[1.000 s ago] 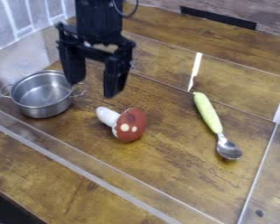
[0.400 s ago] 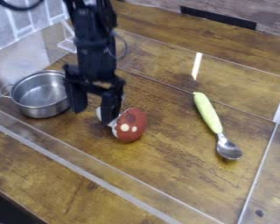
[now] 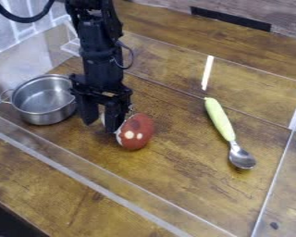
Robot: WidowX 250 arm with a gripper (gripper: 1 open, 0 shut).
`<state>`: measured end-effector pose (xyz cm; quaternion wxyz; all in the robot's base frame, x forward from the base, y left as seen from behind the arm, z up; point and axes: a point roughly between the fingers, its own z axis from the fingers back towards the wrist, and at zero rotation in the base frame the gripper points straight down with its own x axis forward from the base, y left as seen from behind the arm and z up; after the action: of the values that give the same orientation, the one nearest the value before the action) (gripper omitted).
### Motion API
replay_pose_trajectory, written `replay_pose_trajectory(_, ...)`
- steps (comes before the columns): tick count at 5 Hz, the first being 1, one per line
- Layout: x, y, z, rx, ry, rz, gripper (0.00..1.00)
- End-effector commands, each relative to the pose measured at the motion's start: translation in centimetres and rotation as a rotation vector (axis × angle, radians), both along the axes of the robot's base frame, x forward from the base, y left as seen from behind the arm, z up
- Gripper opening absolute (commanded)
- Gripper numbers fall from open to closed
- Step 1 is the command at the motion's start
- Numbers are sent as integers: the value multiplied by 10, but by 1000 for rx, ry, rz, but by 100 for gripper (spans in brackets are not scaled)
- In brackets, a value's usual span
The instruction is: Put the mushroom in the silver pot
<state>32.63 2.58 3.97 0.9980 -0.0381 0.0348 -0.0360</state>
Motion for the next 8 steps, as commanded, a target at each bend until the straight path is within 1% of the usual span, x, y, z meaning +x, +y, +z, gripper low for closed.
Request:
replay_pose_trajectory(1,13,-7,11,-2,-32,-9,0)
replay_pose_trajectory(2,22,-15,33,-20,-47,0,0)
replay_pose_trajectory(3,28,-23,53,-37,-61,32,0)
replay_pose_trajectory(4,29,-23,76,-52,-76,102,0)
replay_pose_trajectory(5,34,-24,102,-56,-93,155,0)
replay_pose_trajectory(6,29,-21,85,-51,-81,230,100)
replay_pose_trajectory(7,24,-19,70,-44,-69,302,100)
replay_pose_trajectory(8,24,-26,62,-39,-55,283,100)
